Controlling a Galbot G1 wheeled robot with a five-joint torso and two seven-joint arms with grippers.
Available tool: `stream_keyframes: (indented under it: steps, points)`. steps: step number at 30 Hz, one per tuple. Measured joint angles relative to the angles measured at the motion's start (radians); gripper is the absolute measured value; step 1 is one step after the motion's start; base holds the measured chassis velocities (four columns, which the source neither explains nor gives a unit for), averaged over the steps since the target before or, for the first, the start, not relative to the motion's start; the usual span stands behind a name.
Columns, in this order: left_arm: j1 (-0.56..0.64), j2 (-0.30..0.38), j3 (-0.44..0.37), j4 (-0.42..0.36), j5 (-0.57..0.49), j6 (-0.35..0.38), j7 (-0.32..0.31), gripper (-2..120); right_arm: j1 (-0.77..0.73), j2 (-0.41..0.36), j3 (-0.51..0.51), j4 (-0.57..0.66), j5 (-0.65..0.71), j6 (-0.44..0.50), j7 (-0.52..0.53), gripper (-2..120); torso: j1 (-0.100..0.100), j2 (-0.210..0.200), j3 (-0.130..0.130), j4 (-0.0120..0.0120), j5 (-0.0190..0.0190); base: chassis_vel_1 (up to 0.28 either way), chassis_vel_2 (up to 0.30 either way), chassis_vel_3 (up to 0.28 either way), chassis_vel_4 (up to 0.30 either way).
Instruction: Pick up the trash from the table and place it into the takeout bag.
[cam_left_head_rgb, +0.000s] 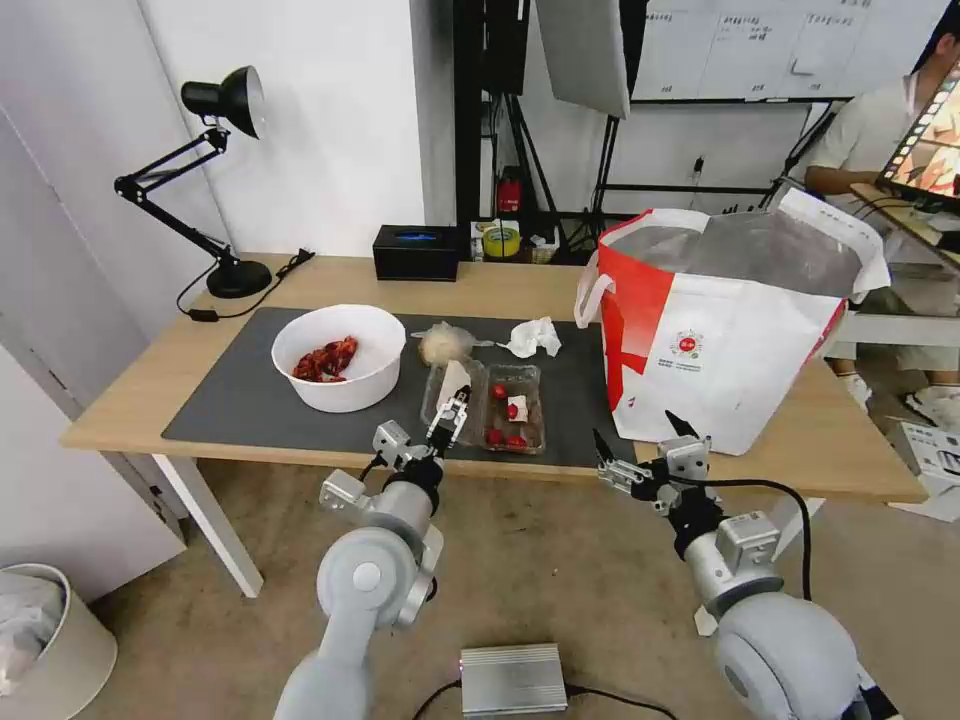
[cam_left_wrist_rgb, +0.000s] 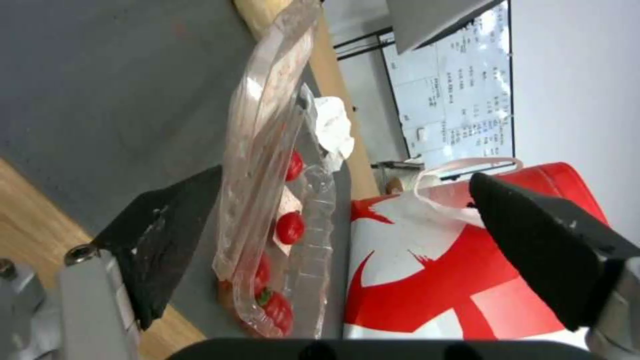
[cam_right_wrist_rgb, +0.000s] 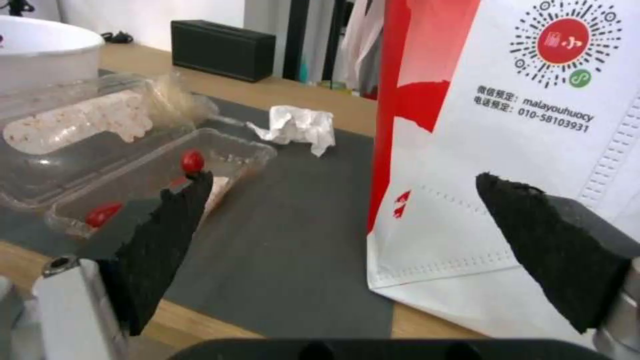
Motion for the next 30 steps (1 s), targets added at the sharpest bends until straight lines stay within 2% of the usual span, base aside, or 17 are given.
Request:
stream_keyframes:
  steps: [30]
  points:
    - [-0.006,-0.012,0.021,-0.007,0.002,-0.033,0.043,100,-0.013,0.001,0.008,0.008,-0.003,0.000,0.000,100,0.000,0.000,0.000,0.0000,0.0000,0.000,0.000,0.000,0.000]
